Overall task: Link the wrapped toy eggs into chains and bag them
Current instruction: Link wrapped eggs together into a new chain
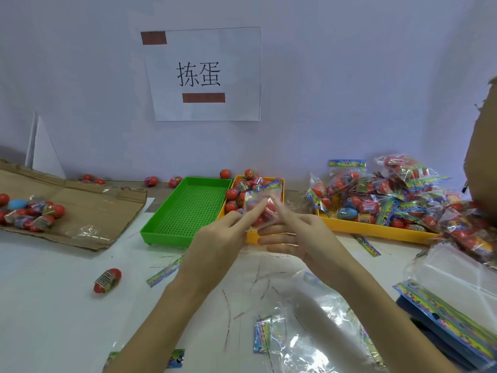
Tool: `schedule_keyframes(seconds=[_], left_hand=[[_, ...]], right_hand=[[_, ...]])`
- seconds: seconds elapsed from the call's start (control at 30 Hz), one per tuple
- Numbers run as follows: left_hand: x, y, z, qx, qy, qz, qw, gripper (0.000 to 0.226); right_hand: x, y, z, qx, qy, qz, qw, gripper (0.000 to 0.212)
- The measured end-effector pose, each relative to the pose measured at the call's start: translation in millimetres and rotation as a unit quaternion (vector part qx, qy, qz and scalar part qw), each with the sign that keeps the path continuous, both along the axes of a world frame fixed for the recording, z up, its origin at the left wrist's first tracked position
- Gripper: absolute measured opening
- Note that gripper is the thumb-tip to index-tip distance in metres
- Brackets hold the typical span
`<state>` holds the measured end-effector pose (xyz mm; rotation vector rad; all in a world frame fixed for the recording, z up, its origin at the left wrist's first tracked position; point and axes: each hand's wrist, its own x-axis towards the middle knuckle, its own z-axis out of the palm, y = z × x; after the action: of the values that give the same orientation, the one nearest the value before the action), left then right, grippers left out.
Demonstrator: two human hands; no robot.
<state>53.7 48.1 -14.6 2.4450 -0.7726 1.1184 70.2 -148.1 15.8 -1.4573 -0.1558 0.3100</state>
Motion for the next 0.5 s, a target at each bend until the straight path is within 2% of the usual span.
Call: schedule_keyframes(seconds=[0.07,0.1,0.17,0.23,0.3,0.33,0.37,0.5], left_hand=[[2.0,2.0,0.0,0.021,-0.006,-0.024,0.999,0.071],[2.5,2.1,0.0,0.004,0.019,-0.039,0.999,0.07],[2.4,-1.0,0.1,-0.101,0.101,-0.071,0.987,0.071],[0.9,-6.7,2.0,-0.277,0.189,-0.092,0.937,0.062],[1.5,-9.4,8.0,-0.439,0.277,-0.099,0.849,0.043],[2.5,-8.9,10.4,-0.485,0.315,-0.101,0.809,0.038],[3.5,-7.6,10.8,-0.509,0.341,-0.1,0.784,0.036],[7.4,-3.4,7.6,-0.545,0.336,-0.089,0.763,0.027]], right_hand=[[-2.2,-1.4,-2.2,-0.002,-0.029,-0.007,1.0,0.044],[-2.3,-2.8,-3.1,0.005,-0.035,-0.012,0.999,0.038],[-0.6,-4.9,-4.0,0.013,-0.048,-0.025,0.998,0.033],[0.5,-6.2,-4.6,-0.008,-0.067,-0.028,0.997,0.032],[0.4,-6.7,-6.3,-0.042,-0.083,-0.008,0.996,0.03],[0.0,-7.1,-7.3,-0.054,-0.087,0.007,0.995,0.03],[0.0,-7.1,-8.4,-0.062,-0.09,0.021,0.994,0.029],[0.4,-6.5,-10.0,-0.053,-0.081,0.054,0.994,0.031]])
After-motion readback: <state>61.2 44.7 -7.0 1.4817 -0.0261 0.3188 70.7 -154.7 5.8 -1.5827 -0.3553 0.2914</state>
